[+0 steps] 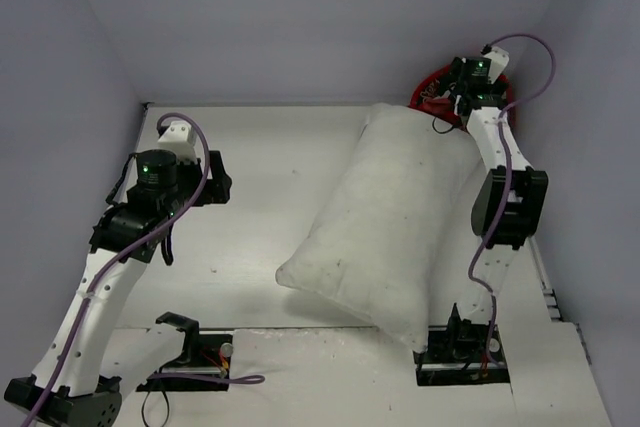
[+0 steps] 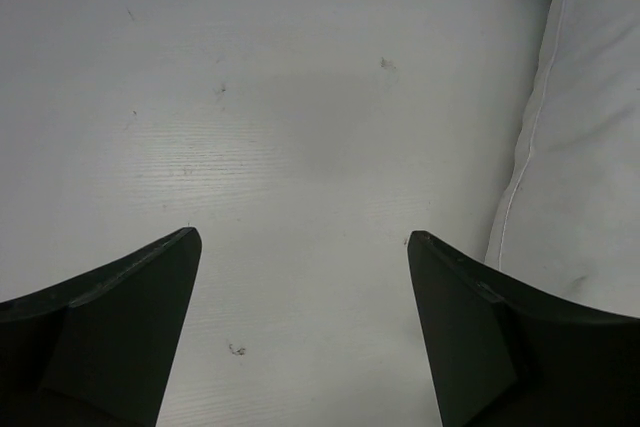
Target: Put the pillow into the pillowcase
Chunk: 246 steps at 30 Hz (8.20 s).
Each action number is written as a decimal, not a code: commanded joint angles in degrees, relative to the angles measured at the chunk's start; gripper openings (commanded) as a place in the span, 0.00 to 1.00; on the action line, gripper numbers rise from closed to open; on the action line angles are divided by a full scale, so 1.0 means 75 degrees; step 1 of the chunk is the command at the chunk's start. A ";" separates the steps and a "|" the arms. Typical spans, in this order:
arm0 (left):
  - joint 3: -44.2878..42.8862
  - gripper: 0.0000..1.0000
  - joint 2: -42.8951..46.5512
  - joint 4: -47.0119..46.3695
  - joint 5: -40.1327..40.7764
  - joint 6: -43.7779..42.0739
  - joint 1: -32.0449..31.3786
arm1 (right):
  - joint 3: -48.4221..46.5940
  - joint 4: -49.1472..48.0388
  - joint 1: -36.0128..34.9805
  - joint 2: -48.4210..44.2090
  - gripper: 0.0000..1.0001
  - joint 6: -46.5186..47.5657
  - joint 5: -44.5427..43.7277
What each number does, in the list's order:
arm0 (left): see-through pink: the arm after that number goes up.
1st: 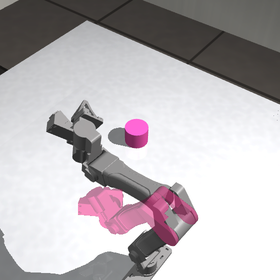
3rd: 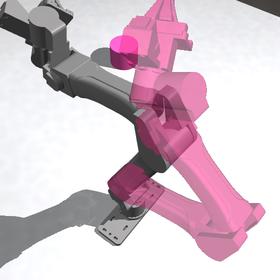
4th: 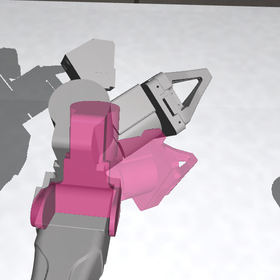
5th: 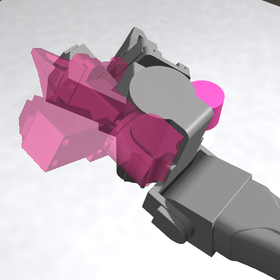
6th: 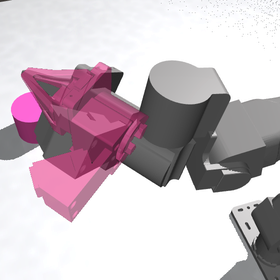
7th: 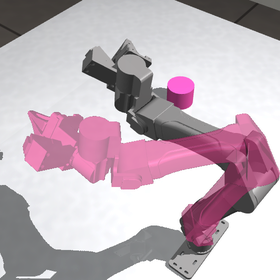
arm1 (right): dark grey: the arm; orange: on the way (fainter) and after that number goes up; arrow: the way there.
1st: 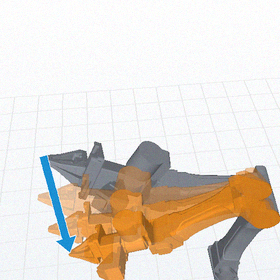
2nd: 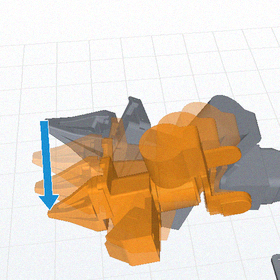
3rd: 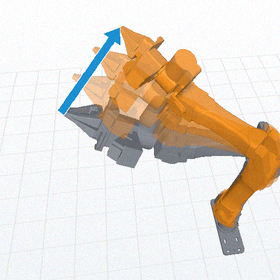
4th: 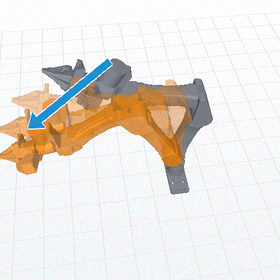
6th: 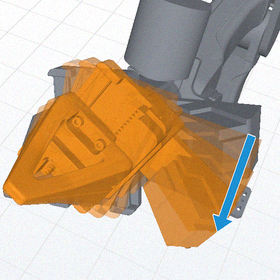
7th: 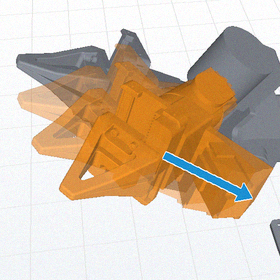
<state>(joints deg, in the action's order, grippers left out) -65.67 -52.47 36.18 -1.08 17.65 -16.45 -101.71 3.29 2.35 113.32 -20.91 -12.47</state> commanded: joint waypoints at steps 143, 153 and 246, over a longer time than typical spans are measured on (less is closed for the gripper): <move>0.1478 0.53 -0.1032 -0.0676 0.0531 0.0799 0.1666 | 0.2042 -0.1962 -0.6911 0.0700 0.35 -0.0846 0.1018; 0.1478 0.53 -0.0762 -0.0524 0.0379 0.0834 0.1666 | 0.1726 -0.1974 -0.6946 0.1133 0.36 -0.0986 0.1229; 0.0095 0.00 -0.1431 0.0191 0.0308 0.1302 0.1748 | 0.1352 -0.1892 -0.6395 -0.0731 0.45 0.1885 0.3690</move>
<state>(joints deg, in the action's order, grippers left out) -64.38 -64.14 36.86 -1.30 26.92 -3.73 -87.42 -8.14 -45.04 107.00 -7.07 12.45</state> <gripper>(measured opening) 0.007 0.363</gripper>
